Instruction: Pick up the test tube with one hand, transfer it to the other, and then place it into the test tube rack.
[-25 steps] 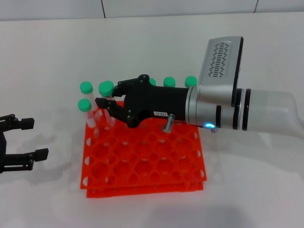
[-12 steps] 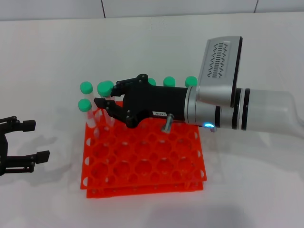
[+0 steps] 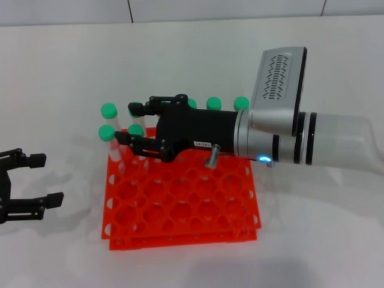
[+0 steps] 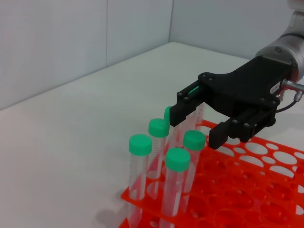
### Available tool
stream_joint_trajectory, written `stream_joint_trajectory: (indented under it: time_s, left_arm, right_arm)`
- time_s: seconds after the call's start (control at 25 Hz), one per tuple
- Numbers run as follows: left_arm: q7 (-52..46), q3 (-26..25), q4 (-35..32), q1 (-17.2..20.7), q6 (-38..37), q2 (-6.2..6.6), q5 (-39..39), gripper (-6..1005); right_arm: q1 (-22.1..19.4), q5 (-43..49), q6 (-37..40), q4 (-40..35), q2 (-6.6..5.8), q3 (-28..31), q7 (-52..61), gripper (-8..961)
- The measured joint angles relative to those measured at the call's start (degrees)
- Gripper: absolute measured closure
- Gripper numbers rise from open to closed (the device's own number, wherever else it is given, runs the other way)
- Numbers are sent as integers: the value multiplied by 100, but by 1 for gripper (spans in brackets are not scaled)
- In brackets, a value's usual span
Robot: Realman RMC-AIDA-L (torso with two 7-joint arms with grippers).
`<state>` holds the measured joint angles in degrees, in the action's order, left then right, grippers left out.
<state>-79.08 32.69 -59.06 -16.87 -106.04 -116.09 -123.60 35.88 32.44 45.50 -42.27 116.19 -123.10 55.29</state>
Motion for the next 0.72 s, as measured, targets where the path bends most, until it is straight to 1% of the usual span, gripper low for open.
stream_joint_trajectory:
  time_s: [0.04,0.24,0.4,0.56,0.68,0.72]
  left_arm:
    - [1,1,0,0,1,-1,-3,125]
    - [7,0,0,3,5,-1,-6,125]
    - [19,-20,0,26,3,-2,15,125]
    - [58,-55,1,44,-15,-1,30,125]
    - [78,-70,1,74,-22,-1,89,125]
    - [89,-70,1,93,-23,-1,140,125]
  right_arm:
    - [2,0,4,0,0,2,3,566]
    - [-38,0,38,-162,-16,8,9,407]
    - [-143,3,84,-378,-74,33,15,408]
    - [-411,223,135,-720,-135,210,59,410]
    - [-762,821,321,-1087,-165,607,321,410]
    - [-898,1085,411,-1222,-170,823,465,411]
